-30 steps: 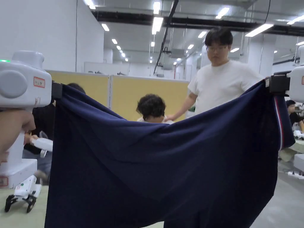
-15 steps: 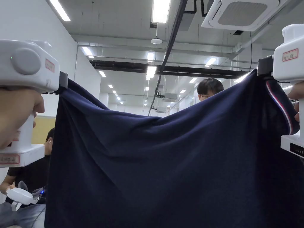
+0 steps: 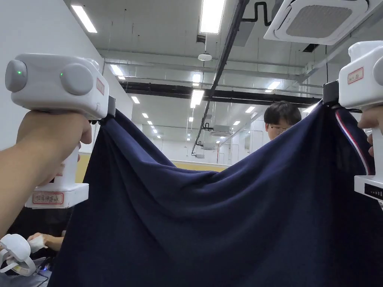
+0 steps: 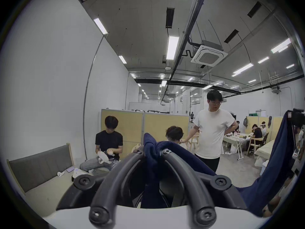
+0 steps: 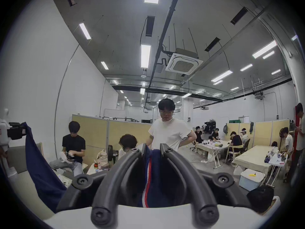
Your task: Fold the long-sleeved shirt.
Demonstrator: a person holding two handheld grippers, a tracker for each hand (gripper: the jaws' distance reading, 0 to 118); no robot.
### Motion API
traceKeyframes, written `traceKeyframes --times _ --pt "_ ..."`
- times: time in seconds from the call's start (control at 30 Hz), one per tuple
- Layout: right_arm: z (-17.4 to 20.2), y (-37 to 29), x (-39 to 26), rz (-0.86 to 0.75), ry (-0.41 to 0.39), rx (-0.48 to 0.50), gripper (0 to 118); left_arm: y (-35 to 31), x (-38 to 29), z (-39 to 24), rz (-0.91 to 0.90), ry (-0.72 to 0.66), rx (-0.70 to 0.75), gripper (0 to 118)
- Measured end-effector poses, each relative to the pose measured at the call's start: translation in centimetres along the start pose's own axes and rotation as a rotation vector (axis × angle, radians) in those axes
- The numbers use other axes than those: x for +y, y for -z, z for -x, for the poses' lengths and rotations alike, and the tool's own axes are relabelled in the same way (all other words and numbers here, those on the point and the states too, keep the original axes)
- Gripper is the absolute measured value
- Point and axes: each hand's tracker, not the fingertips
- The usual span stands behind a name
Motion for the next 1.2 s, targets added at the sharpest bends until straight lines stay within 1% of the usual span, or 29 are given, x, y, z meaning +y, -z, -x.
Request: traceKeyframes --times 0.07,0.13,0.2,0.3,0.4,0.5,0.6,0.7,0.77,0.8,0.83,0.87,0.97,1.03,1.1,1.17,1.2 --pt "0.4 2.3 -1.0 -0.017 -0.010 -0.012 20 2.0 -0.8 -0.9 -0.020 0.032 0.000 10" --pt "0.9 4.3 -2.5 -0.022 -0.004 -0.017 20 4.1 -2.2 -1.4 -0.036 0.057 -0.003 10" --pt "1.3 6.2 -4.7 -0.027 0.009 -0.013 20 6.0 -4.1 -1.7 -0.044 0.051 -0.005 10" --pt "2.1 8.8 -9.4 -0.011 0.018 -0.009 20 9.1 -8.7 -2.1 -0.034 0.033 -0.006 10" --pt "3.0 10.8 -15.9 0.051 -0.001 0.003 20 12.0 -14.8 -2.2 0.024 0.042 0.000 10" --pt "3.9 11.5 -23.4 0.131 0.021 0.039 20 13.5 -22.3 -2.1 0.090 0.029 -0.017 10" --pt "5.0 10.6 -31.9 0.216 0.032 0.072 20 13.0 -30.9 -2.0 0.152 0.024 -0.035 10" --pt "6.1 7.8 -41.4 0.354 0.069 0.111 20 11.2 -40.1 -2.0 0.283 0.008 -0.083 10" --pt "6.6 5.4 -48.5 0.475 0.082 0.115 20 9.0 -46.6 -1.9 0.375 0.009 -0.114 10" --pt "6.9 4.0 -51.8 0.533 0.088 0.118 20 8.0 -49.3 -1.9 0.427 0.023 -0.094 10" --pt "7.0 2.2 -55.4 0.600 0.108 0.108 20 7.2 -52.6 -1.2 0.478 0.015 -0.087 10" --pt "7.1 0.3 -58.9 0.683 0.125 0.119 19 6.2 -55.6 -0.8 0.530 0.000 -0.090 10" --pt "7.1 -5.2 -67.5 0.867 0.119 0.106 19 2.5 -62.0 0.9 0.672 -0.084 -0.051 10" --pt "6.6 -8.4 -70.9 0.947 0.120 0.097 19 0.0 -64.6 2.2 0.729 -0.103 -0.010 10" --pt "6.1 -11.9 -70.7 0.967 0.146 0.070 18 -2.6 -65.9 3.7 0.750 -0.105 0.005 10" --pt "5.0 -14.6 -70.4 0.951 0.185 0.075 18 -5.2 -66.3 5.2 0.766 -0.123 0.013 10" --pt "4.3 -15.5 -71.1 0.963 0.191 0.082 18 -6.9 -66.4 6.2 0.772 -0.130 0.003 10"
